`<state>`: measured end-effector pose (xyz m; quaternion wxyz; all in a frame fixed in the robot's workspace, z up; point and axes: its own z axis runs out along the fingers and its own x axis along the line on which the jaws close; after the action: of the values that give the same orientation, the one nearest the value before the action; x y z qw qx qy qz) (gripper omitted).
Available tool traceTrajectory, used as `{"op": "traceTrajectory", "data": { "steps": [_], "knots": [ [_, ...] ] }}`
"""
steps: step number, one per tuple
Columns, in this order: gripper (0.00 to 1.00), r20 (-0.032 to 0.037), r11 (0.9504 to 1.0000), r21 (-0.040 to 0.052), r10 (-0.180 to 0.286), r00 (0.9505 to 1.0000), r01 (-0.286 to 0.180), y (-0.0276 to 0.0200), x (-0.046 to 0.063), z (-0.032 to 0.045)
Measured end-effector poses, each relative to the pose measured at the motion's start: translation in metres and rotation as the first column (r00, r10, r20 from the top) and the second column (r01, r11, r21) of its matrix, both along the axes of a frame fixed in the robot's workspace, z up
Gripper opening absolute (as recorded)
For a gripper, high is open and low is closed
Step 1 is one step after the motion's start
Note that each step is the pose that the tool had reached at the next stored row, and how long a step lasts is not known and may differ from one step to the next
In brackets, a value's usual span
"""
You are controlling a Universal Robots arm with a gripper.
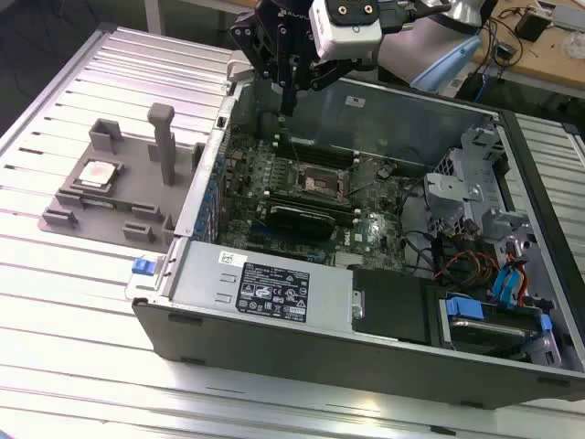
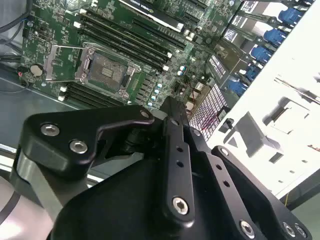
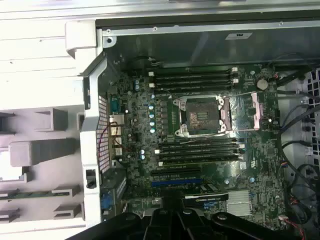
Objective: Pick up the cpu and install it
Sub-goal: 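Reach for the cpu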
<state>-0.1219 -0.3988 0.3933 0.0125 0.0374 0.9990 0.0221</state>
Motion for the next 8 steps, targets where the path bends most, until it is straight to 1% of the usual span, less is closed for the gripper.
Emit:
{"op": "traceTrajectory", "data": {
  "steps": [8],
  "knots": [
    [0.11,0.0,1.0,0.0,0.0,1.0,0.0,0.0,0.0,0.0]
  ]
}}
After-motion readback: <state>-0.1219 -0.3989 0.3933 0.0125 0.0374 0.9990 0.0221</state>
